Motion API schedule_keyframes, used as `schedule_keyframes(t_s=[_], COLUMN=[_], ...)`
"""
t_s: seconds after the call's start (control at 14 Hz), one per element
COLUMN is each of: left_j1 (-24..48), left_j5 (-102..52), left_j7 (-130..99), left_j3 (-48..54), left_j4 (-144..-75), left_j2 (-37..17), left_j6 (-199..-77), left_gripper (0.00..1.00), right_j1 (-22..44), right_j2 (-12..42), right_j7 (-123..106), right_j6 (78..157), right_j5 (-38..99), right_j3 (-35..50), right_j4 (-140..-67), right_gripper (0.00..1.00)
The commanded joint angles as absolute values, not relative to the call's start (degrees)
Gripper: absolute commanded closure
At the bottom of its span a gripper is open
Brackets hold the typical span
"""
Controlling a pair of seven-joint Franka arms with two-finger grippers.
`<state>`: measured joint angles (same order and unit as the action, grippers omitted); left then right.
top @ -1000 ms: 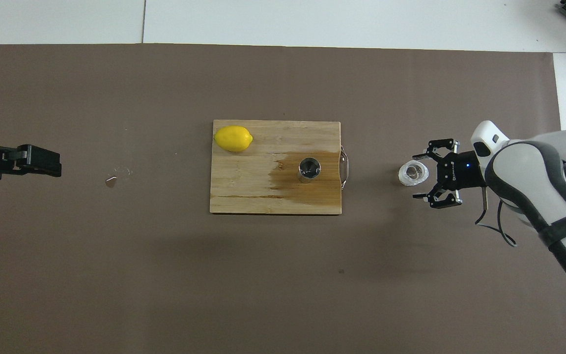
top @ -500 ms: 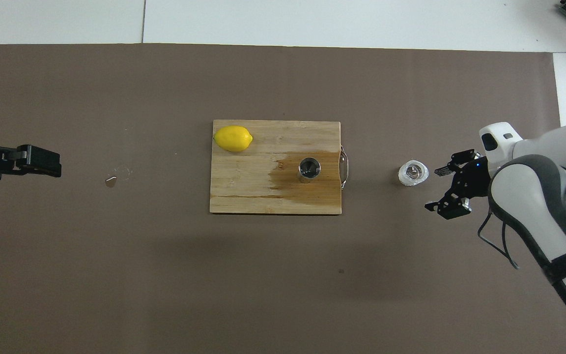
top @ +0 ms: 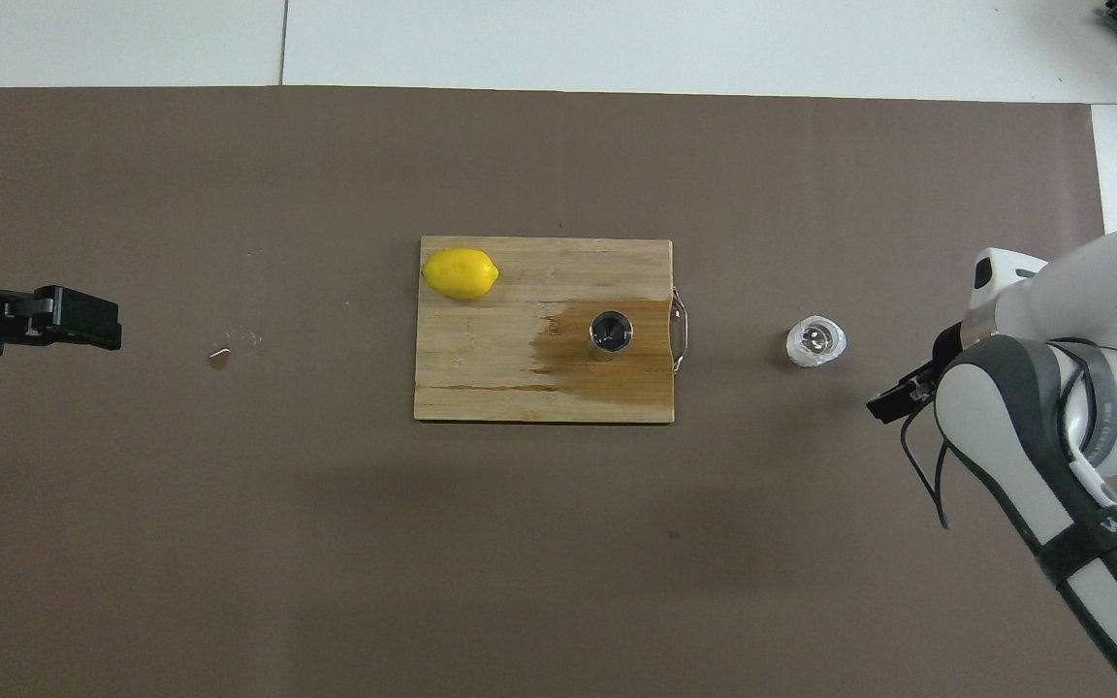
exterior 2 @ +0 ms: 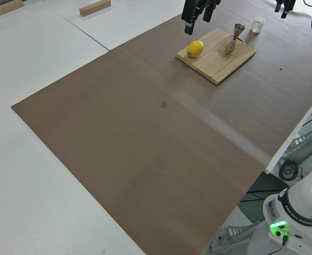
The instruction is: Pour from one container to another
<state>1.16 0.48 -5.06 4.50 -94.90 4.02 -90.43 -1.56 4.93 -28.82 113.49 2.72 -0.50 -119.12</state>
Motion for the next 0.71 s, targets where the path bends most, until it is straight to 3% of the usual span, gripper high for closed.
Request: schedule_keyframes(t_s=[0.0, 0.29, 0.64], left_j1=[1.1, 1.1, 1.1], left_j5=[-0.1, -0.1, -0.1], left_j7=[-4.8, -4.8, -4.8], left_j3=[4.3, 4.3, 4.3], left_j4=[-96.4, -96.4, -96.4], left_j2=[5.7, 5.7, 5.7], left_j6=[-90.1, -90.1, -90.1], left_gripper=[0.0, 0.0, 0.0], right_j1=[-1.5, -1.6, -1.7], right_j2=[3.9, 0.2, -0.6], right_j7=[-12.0, -2.1, -1.8], right_j6=[107.4, 101.2, 86.7], right_j5=[0.2, 0.3, 1.2], right_j3=[0.0, 1.1, 1.1], right_j4=[-116.1, -110.8, -94.1], right_gripper=[0.0, 0.0, 0.0])
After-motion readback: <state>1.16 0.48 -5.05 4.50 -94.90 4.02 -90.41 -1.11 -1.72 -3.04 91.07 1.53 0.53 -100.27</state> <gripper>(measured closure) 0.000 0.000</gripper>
